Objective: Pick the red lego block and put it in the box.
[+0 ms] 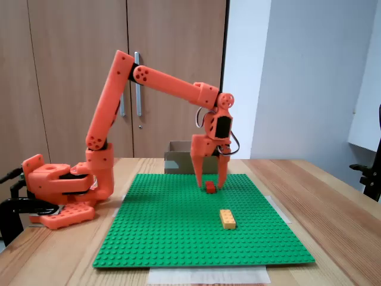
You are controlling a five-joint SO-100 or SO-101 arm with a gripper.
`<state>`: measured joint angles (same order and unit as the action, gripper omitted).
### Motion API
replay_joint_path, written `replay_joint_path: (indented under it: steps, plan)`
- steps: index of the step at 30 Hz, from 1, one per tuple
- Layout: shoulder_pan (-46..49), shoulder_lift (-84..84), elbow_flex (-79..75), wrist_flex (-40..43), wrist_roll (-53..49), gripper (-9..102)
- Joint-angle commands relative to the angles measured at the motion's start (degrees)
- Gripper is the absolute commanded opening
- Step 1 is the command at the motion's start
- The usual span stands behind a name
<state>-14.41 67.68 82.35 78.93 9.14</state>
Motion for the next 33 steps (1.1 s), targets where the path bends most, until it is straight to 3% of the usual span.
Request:
replay_joint_path:
  steps: [1, 33]
  plan:
    - [-0.1, 0.3, -0.4, -0.3, -0.8, 17]
    - [0.0, 1.6, -0.1, 1.8, -3.5, -1]
